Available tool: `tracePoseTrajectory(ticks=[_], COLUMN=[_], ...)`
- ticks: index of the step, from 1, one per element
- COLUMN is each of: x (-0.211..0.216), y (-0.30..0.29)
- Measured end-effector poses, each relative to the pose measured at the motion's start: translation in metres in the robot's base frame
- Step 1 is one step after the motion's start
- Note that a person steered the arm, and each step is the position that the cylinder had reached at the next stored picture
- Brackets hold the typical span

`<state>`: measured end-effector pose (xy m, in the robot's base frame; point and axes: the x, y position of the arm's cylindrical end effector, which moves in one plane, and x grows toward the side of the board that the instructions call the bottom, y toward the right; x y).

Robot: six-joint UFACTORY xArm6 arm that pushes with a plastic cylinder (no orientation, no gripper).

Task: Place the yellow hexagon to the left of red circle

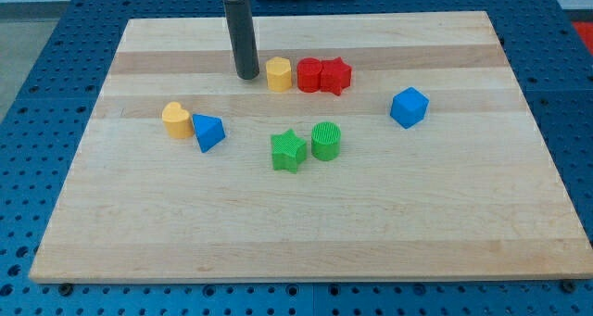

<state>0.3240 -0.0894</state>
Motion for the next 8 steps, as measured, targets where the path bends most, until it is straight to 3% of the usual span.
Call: tracePoseTrajectory(ticks=[8], x=[0.025], y=[0.018])
